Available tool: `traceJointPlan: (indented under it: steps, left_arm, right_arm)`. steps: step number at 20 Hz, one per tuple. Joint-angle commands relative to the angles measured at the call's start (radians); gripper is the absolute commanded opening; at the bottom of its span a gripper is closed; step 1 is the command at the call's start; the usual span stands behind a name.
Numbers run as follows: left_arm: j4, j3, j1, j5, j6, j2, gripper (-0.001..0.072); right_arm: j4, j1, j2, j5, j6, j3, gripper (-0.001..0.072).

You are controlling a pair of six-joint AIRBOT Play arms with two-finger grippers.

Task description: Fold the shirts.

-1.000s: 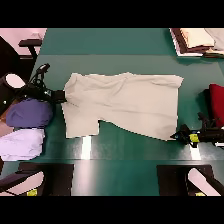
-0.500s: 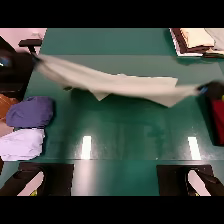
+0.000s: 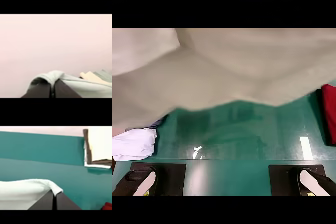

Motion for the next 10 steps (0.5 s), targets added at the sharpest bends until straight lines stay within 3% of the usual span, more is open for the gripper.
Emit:
traceJointPlan:
  steps: [1, 5, 10]
  left_arm:
    - [0.005, 0.08, 0.0, -0.002, -0.016, -0.005, 0.0023]
    - [0.01, -0.175, 0.0, -0.065, -0.04, -0.021, 0.0024]
    - [0.003, -0.571, 0.0, -0.118, -0.037, -0.202, 0.0025]
  right_arm:
    - [-0.042, 0.001, 0.005, 0.012, 0.036, 0.02, 0.0015]
    - [-0.041, 0.001, 0.03, -0.075, 0.036, -0.24, 0.0014]
    - [-0.043, 0.011, -0.244, 0.071, 0.035, -0.25, 0.0015]
